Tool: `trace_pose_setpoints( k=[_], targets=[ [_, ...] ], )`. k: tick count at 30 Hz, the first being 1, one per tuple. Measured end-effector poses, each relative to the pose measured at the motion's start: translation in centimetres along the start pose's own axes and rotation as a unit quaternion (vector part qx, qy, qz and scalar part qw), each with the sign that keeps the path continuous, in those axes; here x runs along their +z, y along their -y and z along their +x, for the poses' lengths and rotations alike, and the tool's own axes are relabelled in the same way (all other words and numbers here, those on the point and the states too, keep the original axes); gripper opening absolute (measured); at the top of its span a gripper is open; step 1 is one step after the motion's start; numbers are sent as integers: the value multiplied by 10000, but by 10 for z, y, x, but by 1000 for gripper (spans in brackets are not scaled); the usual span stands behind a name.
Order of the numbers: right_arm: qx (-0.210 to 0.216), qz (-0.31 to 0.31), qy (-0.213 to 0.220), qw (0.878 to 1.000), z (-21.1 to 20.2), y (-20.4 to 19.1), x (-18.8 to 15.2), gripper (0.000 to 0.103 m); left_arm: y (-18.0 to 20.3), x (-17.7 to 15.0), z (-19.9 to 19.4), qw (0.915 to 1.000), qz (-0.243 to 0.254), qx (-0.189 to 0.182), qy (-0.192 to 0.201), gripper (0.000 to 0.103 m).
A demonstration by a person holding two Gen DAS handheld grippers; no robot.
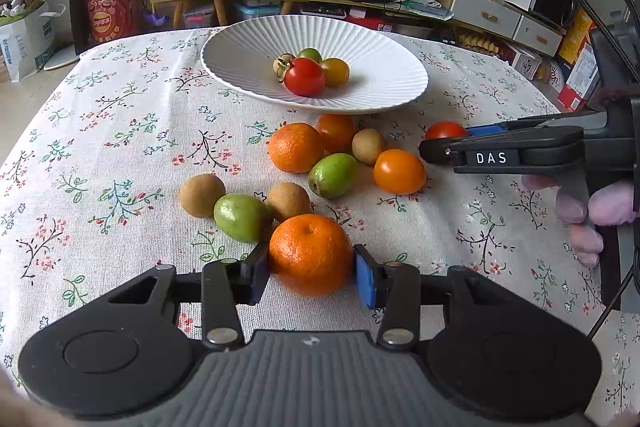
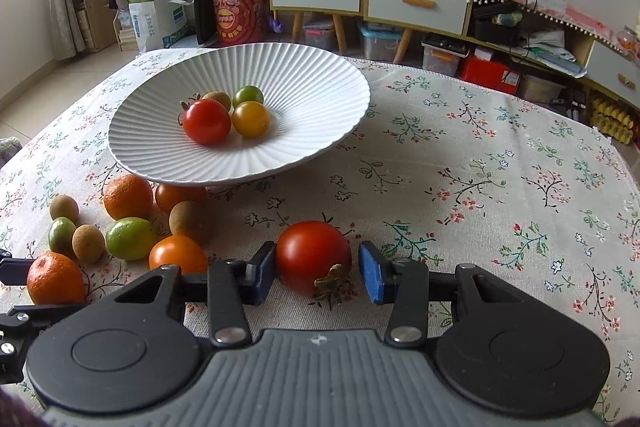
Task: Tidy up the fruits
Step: 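Grasp an orange with the left tool while the right tool grasps a red tomato, then carry the orange and red tomato over the white plate with both tools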
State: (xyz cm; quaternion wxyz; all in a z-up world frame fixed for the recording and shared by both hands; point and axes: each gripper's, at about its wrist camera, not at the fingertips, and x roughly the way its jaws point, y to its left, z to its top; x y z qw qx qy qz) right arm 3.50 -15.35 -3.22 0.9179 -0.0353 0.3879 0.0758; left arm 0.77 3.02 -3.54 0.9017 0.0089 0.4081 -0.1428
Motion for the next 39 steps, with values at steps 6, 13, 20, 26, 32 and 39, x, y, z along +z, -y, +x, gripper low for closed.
trace_pose_setpoints(
  k=[6, 13, 20, 26, 32, 39],
  targets=[
    [26, -112, 31, 9999, 0, -3, 0, 36, 0, 1, 1, 10000, 30, -19, 3, 35],
    [34, -86, -24, 10000, -2, -4, 0, 36, -1, 7, 2, 9999, -9, -63, -129, 35],
    [5, -120, -43, 9999, -8, -7, 1, 36, 0, 16, -2, 9997, -107, -135, -161, 35],
    [22, -97, 56, 9999, -16, -8, 9, 36, 4, 26, -6, 9998, -90, -157, -60, 35],
    [6, -58, 159, 9999, -24, -8, 15, 36, 5, 36, -11, 9998, -143, -159, 42, 35],
    [-12, 12, 190, 9998, -29, -8, 21, 36, 3, 51, -12, 9993, -327, -134, 125, 35]
  ],
)
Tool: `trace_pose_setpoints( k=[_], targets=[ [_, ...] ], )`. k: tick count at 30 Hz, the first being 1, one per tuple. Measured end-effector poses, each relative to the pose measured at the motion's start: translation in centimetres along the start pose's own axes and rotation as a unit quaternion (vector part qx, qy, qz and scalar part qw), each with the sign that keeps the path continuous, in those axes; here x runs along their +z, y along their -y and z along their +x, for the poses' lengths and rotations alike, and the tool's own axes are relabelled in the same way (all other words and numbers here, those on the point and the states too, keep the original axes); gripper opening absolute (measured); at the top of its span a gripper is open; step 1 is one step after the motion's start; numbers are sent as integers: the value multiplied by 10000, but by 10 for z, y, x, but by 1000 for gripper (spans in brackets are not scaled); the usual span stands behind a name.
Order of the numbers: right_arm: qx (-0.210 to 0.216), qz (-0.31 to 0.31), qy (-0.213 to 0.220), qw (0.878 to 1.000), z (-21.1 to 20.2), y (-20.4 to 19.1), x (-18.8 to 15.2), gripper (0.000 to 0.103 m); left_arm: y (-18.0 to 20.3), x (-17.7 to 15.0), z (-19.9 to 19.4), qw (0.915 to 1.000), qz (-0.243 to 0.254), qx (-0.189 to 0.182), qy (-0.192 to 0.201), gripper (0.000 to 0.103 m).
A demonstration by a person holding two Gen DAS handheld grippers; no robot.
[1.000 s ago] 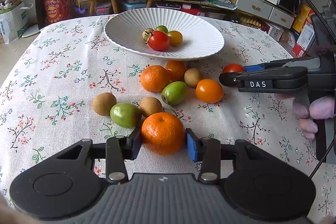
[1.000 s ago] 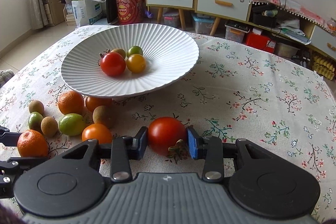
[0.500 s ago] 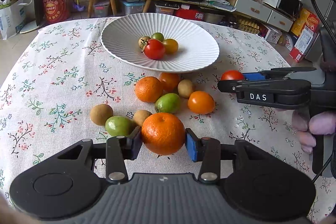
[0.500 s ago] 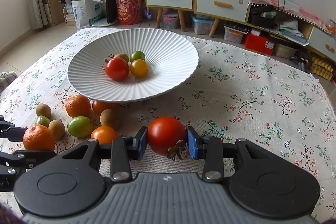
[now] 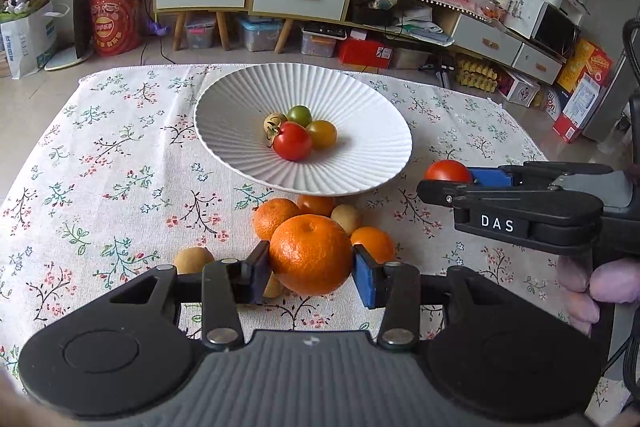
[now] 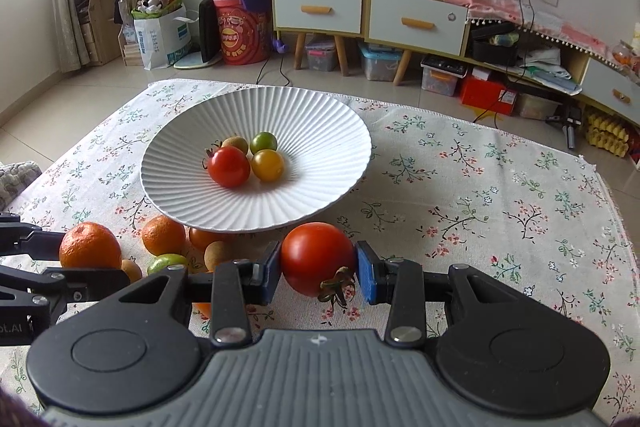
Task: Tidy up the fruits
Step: 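Carry the orange and red tomato over the white plate with both tools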
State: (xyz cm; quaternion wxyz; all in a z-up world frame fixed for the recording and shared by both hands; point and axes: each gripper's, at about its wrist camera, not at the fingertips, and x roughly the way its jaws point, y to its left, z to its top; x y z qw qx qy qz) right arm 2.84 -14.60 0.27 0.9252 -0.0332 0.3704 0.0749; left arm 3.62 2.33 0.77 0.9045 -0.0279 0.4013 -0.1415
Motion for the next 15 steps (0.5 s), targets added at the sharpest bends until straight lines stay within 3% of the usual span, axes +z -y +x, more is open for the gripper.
trace_pose_setpoints(
  k=[15],
  targets=[
    [65, 420, 149, 9990, 6, 9, 27, 36, -3, 41, 12, 9996, -209, -19, 205, 35]
  ],
)
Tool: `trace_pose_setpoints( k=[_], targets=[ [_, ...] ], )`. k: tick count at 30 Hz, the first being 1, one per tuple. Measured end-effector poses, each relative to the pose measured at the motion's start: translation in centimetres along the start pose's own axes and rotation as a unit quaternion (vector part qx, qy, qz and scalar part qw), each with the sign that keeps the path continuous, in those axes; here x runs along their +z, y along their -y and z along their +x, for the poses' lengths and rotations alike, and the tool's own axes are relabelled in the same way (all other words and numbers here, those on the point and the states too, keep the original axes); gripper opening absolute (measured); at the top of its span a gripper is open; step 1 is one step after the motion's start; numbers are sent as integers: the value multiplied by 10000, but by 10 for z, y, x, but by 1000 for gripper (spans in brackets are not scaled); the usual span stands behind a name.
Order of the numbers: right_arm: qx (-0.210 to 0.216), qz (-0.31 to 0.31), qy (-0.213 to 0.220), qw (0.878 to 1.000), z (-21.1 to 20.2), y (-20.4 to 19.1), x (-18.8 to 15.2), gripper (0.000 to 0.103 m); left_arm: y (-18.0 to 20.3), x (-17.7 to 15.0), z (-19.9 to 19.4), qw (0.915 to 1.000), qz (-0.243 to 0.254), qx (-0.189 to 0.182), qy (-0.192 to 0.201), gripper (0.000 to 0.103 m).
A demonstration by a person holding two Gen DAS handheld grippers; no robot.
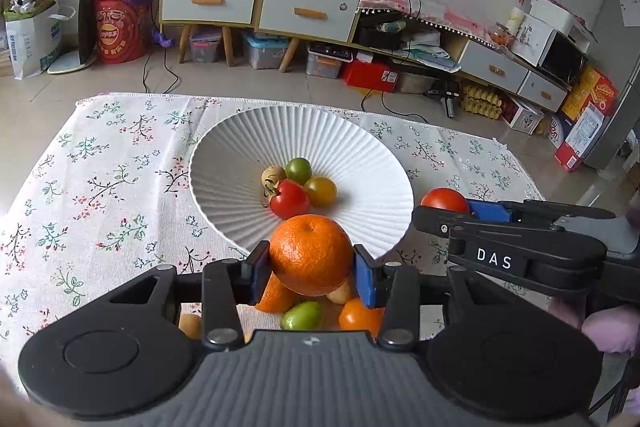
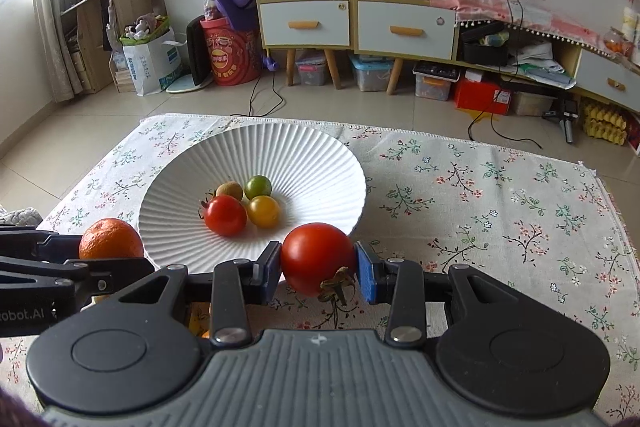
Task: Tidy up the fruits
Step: 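Carry the orange and red tomato over the white plate with both tools, then open the left tool dropping the orange while the right tool releases the red tomato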
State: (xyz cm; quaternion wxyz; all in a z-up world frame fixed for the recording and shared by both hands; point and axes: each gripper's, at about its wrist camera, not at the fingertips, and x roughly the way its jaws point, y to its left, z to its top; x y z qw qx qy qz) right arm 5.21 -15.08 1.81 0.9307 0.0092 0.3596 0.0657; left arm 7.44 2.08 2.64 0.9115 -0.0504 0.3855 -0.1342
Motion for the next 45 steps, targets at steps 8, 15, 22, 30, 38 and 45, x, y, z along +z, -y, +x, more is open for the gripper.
trace_pose_setpoints(
  k=[8, 15, 22, 30, 38, 45],
  targets=[
    [226, 557, -69, 9982, 13, 11, 15, 36, 2, 14, 23, 10000, -31, 66, -54, 35],
    [243, 584, -149, 9979, 26, 12, 20, 36, 20, 13, 49, 9998, 9, 3, -178, 35],
    [390, 673, -183, 9968, 43, 17, 33, 36, 29, 14, 63, 9999, 93, -45, -95, 35],
    [448, 762, -387, 9953, 67, 17, 32, 36, 28, 13, 75, 9997, 122, 67, -177, 35],
    [593, 762, -367, 9946, 69, 15, 35, 36, 22, 12, 74, 9998, -75, 40, -167, 35],
    [566, 815, -337, 9945, 68, 18, 36, 36, 23, 13, 72, 9999, -47, 42, -112, 36]
  ],
)
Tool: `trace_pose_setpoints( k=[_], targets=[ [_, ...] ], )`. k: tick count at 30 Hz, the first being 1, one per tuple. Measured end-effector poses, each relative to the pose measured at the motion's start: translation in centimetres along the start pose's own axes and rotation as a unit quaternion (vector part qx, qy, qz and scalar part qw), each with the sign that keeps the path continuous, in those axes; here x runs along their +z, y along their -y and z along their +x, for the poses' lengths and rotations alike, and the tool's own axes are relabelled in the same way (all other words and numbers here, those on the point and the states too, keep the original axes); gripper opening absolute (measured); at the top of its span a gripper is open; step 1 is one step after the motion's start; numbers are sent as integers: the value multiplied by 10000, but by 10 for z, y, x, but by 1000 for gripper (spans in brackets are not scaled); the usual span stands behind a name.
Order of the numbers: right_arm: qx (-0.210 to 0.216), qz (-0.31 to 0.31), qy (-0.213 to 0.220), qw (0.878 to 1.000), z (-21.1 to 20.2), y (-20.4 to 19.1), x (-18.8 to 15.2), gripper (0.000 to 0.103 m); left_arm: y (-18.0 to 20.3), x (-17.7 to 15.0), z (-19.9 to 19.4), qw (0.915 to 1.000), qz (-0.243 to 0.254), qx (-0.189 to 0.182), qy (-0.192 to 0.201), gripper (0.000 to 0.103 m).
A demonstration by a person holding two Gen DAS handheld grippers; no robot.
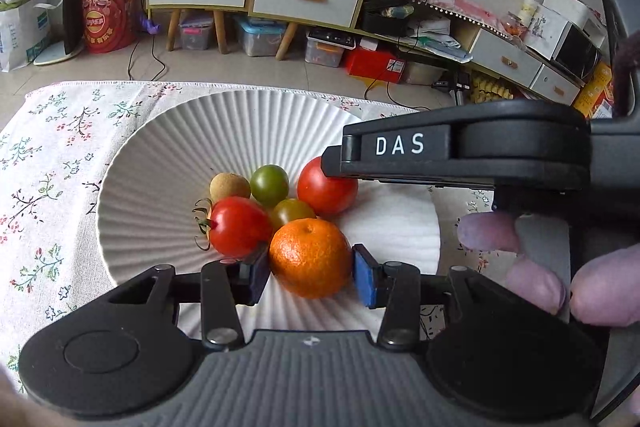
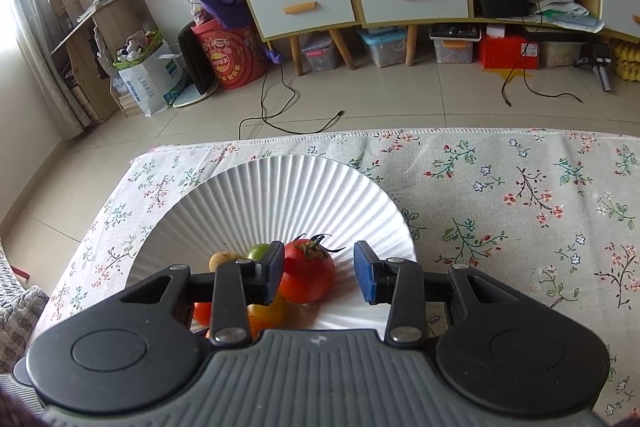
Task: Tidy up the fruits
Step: 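Open the left tool dropping the orange while the right tool releases the red tomato, then withdraw both open tools from the plate toward the remaining fruits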
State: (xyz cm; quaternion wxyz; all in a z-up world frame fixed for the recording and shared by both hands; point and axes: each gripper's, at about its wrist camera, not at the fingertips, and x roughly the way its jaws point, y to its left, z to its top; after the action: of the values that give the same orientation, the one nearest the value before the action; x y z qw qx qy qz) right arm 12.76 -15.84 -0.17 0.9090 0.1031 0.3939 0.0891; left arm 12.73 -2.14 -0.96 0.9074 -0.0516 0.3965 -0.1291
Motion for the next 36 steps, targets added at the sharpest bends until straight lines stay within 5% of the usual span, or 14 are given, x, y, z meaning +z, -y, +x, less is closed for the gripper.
trace_pose_setpoints(
  k=[6, 20, 36],
  targets=[
    [3, 56, 42, 10000, -4, 0, 1, 37, 6, 0, -6, 9994, 299, 57, 138, 47],
    [-167, 88, 188, 9996, -36, 4, 0, 63, 11, -7, -37, 9964, 810, 15, 247, 74],
    [-334, 62, 230, 9992, -69, 6, -19, 87, 0, -30, -60, 9915, 1265, 306, 0, 92]
  ],
)
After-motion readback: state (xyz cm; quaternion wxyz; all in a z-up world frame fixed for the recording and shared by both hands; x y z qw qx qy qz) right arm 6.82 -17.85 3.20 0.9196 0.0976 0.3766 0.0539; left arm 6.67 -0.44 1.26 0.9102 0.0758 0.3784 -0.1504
